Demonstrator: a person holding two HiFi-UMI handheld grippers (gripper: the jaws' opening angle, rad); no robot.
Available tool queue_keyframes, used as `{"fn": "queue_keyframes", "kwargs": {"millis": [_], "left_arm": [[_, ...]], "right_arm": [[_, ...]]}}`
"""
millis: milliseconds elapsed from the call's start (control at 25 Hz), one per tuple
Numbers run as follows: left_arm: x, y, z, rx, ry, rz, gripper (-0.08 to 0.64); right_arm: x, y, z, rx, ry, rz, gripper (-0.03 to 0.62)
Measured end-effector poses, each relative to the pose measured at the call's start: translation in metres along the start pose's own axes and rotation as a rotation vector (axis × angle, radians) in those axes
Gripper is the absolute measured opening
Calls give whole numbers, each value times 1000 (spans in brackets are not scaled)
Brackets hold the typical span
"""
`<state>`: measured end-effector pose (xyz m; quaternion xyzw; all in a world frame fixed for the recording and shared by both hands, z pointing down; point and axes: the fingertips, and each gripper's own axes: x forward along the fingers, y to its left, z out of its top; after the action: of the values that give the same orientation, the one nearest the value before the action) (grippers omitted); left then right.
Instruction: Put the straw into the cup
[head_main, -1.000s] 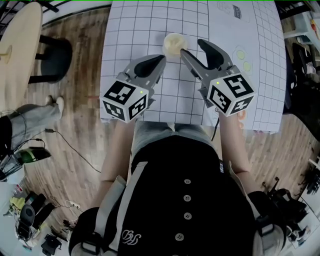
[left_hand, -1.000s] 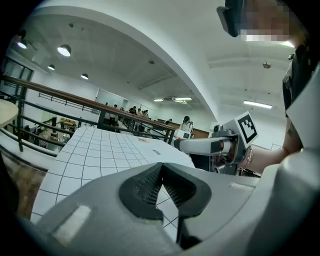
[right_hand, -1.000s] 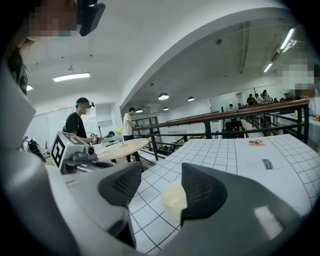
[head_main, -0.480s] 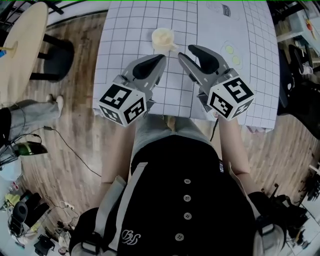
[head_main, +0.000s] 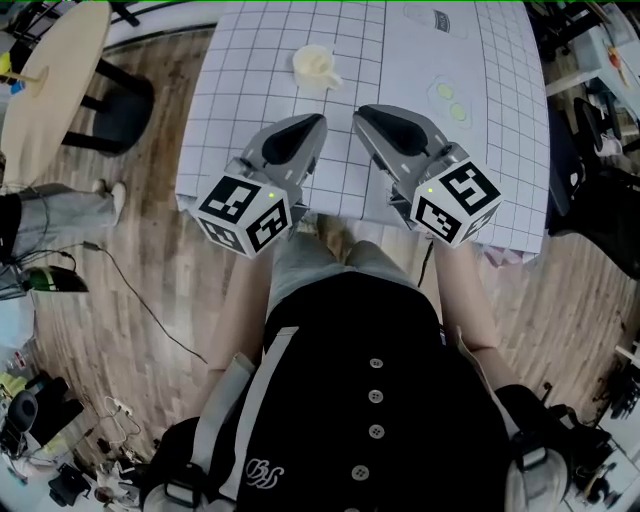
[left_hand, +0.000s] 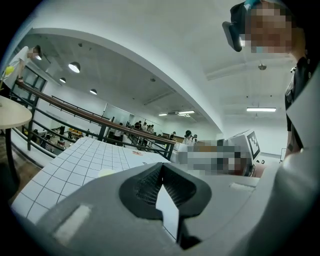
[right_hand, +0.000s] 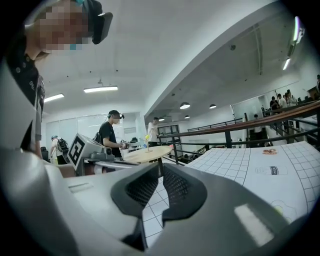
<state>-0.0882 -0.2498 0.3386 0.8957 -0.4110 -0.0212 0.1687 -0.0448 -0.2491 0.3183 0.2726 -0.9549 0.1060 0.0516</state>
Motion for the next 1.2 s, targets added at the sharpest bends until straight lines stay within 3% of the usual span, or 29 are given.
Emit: {"fn": "queue_keyframes", "kwargs": {"millis": [120, 560, 1200], "left_arm": [[-5, -19, -7, 5, 1, 14, -2], [-25, -80, -38, 9, 16, 54, -2], [-39, -116, -59, 13, 55, 101, -2]], "right_arm": [[-19, 7, -4, 2, -4, -8, 0], [-81, 28, -23, 11, -19, -17, 0], [-108, 55, -45, 1, -2, 40, 0]]}}
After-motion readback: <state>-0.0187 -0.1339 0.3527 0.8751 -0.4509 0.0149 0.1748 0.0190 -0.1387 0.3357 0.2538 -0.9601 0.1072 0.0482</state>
